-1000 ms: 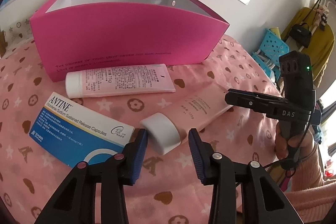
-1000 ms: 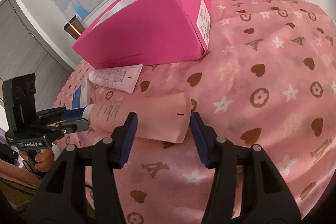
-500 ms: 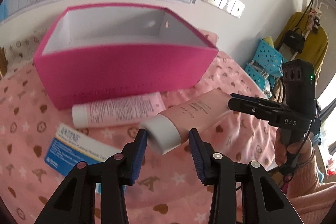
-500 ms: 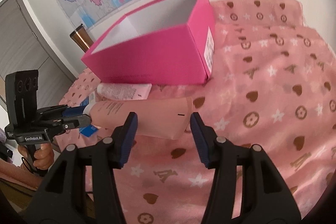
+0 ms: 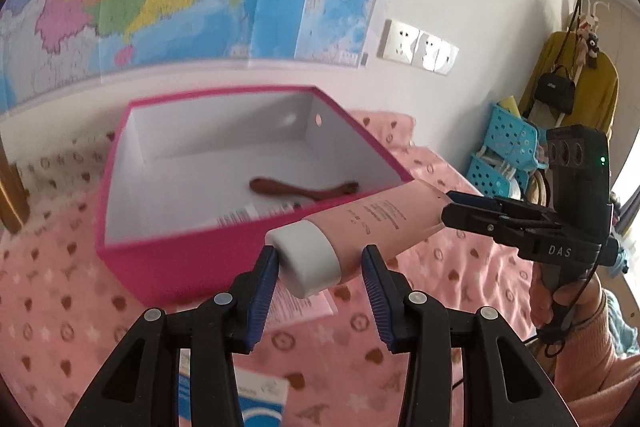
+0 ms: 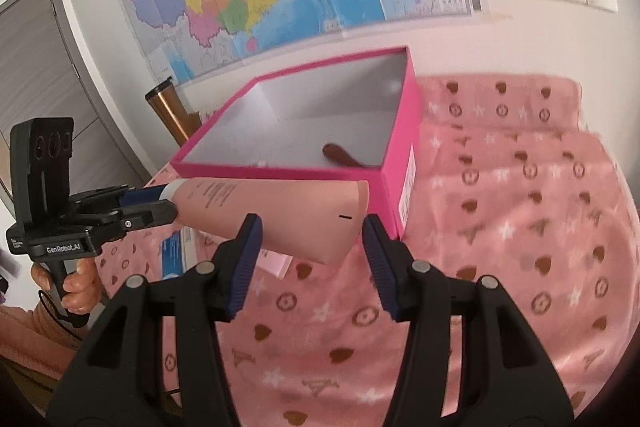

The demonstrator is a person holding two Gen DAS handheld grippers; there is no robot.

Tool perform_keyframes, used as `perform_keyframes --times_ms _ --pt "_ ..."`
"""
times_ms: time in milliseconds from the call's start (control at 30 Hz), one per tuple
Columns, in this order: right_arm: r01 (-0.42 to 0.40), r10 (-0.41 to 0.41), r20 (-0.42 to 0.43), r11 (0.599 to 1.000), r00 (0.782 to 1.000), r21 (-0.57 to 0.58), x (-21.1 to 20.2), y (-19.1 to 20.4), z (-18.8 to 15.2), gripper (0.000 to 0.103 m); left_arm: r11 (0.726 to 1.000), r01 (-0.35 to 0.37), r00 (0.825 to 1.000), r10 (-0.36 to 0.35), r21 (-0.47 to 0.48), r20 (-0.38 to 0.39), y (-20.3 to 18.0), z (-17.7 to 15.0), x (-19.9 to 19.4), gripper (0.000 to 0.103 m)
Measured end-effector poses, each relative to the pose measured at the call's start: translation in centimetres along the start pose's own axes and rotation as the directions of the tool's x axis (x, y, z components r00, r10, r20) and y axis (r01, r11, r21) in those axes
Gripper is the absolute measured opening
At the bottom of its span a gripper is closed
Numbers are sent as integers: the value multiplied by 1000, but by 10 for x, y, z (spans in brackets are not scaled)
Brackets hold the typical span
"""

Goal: Organize rigid objects
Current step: 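Carry the peach-pink tube into the magenta box and open the left tool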

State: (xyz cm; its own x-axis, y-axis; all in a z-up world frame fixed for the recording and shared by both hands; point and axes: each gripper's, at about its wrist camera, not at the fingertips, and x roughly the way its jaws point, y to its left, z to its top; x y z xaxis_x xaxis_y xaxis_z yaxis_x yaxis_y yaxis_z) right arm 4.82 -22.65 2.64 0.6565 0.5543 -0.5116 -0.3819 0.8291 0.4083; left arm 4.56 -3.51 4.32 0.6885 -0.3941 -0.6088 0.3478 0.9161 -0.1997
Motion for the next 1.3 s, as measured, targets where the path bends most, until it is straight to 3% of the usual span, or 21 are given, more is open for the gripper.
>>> perform_keyframes --times_ms 300,1300 --pt "27 -27 24 999 999 -24 10 -5 29 55 1000 -19 999 19 10 26 10 29 13 44" --pt "124 -128 -45 989 991 -83 55 -19 55 55 999 -39 992 36 -29 -120 39 47 84 43"
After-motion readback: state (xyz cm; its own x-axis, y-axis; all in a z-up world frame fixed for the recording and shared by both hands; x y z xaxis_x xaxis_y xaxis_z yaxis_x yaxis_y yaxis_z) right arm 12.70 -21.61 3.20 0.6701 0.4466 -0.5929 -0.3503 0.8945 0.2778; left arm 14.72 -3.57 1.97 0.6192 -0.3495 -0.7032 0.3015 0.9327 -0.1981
